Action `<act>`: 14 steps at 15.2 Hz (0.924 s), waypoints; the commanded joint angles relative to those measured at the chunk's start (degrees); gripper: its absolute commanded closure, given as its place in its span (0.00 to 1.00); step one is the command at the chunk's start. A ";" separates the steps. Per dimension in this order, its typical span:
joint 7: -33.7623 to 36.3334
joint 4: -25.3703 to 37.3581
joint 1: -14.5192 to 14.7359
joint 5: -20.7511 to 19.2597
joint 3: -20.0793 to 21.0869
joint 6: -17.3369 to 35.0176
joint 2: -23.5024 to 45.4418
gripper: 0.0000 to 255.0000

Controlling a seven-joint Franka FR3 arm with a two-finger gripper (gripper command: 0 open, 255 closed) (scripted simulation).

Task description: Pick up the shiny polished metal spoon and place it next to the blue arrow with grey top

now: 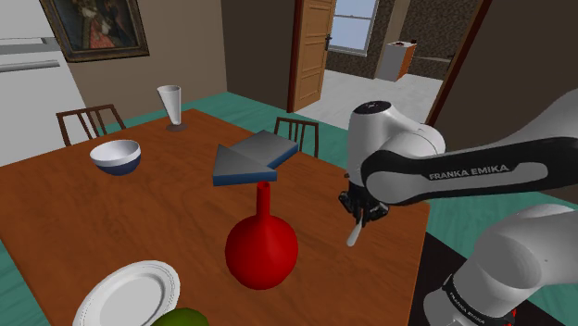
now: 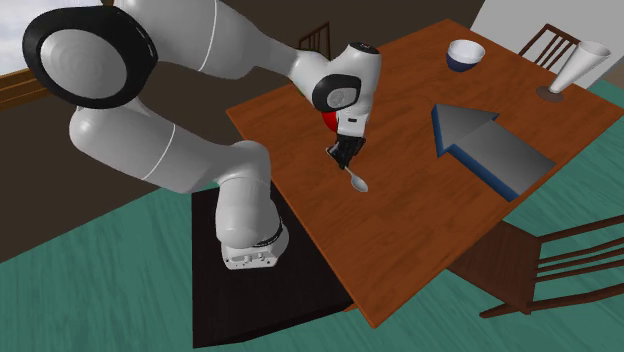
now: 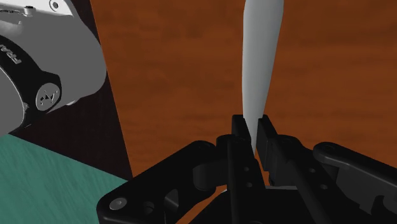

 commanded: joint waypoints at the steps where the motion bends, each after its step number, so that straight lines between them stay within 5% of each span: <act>1: -0.31 0.82 0.29 -0.21 -0.86 -2.16 -1.30 1.00; 3: -0.50 1.43 0.39 -0.40 -1.39 -3.47 -2.01 1.00; 14: -0.61 18.74 -17.06 -16.42 0.79 3.51 22.65 1.00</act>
